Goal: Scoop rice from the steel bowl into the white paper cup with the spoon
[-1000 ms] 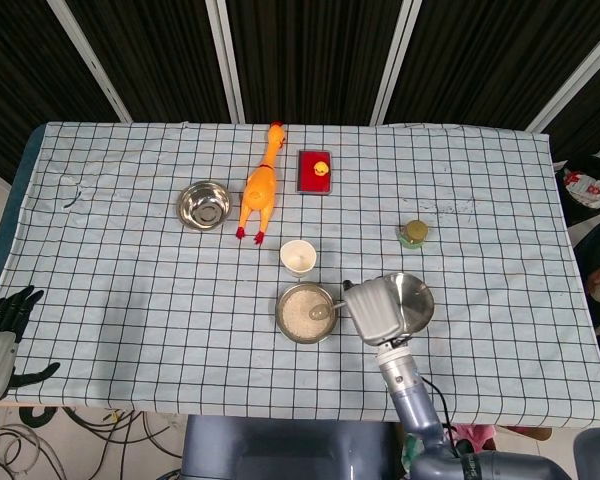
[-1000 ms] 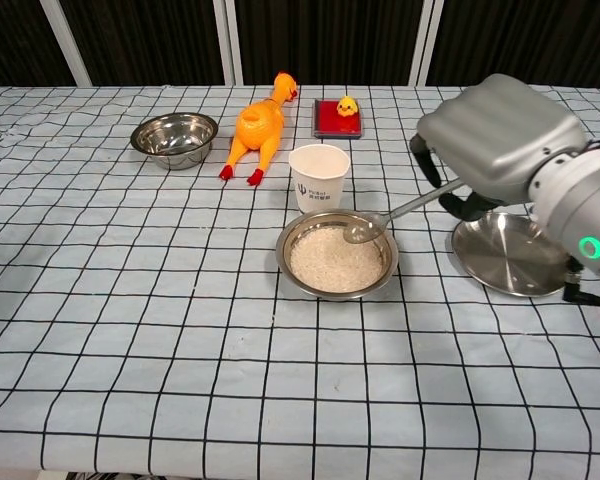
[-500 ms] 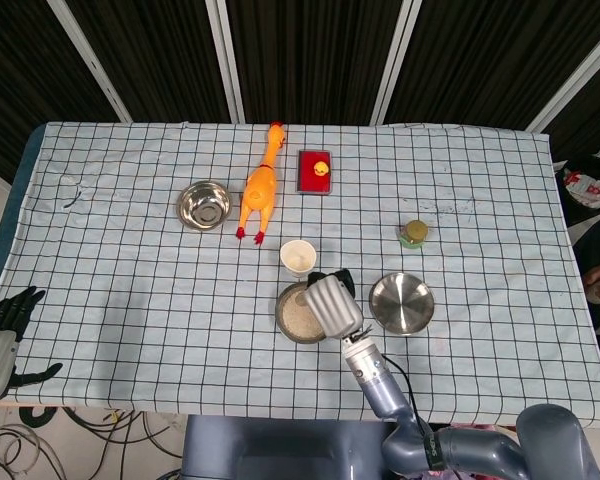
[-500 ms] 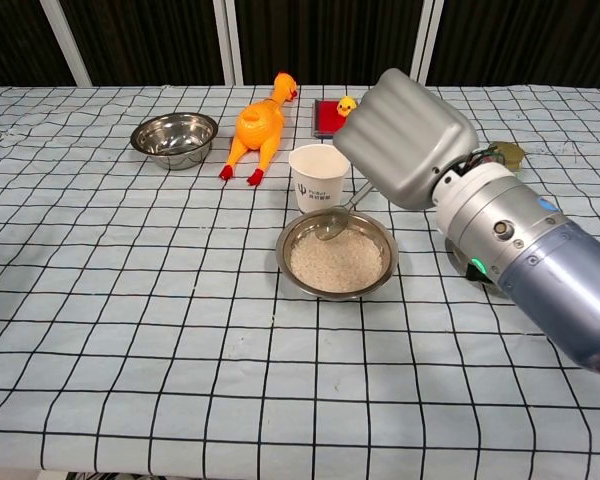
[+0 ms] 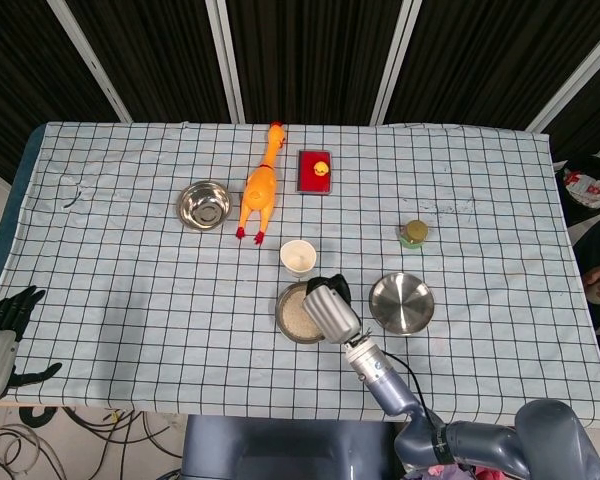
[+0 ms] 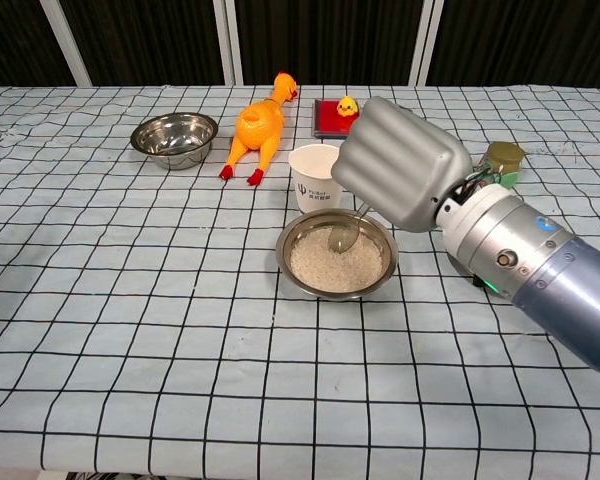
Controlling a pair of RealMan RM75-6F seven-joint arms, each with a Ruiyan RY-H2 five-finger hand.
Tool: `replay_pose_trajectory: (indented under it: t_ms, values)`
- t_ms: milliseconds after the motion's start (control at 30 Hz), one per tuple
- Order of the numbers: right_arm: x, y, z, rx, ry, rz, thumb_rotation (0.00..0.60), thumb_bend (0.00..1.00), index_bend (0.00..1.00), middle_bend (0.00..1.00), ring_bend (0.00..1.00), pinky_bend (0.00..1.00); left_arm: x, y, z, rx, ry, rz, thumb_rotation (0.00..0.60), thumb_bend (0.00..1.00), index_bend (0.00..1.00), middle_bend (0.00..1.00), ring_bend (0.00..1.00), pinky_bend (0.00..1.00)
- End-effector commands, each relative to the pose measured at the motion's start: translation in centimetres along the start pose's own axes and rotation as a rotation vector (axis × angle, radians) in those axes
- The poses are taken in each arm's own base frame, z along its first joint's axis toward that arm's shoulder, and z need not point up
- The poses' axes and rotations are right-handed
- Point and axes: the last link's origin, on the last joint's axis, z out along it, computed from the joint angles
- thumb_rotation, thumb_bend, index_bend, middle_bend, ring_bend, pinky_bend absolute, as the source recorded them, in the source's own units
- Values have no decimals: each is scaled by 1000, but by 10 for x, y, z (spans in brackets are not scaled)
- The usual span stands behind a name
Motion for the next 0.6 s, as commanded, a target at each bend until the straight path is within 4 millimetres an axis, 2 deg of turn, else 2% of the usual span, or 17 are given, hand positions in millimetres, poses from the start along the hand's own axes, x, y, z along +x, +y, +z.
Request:
replay_pose_trajectory:
  t_ms: [33, 300, 600]
  values:
    - [-2, 2, -1, 3, 2, -12, 600, 388, 561, 1000, 1000, 1000, 0, 0, 0, -1, 0, 2, 600, 7, 0, 0, 0, 0]
    - [-6, 8, -4, 7, -3, -27, 600, 388, 561, 1000, 1000, 1000, 0, 0, 0, -3, 0, 5, 600, 7, 0, 0, 0, 0]
    - [-13, -1, -13, 43, -26, -47, 600, 389, 561, 1000, 1000, 1000, 0, 0, 0, -3, 4, 11, 600, 7, 0, 0, 0, 0]
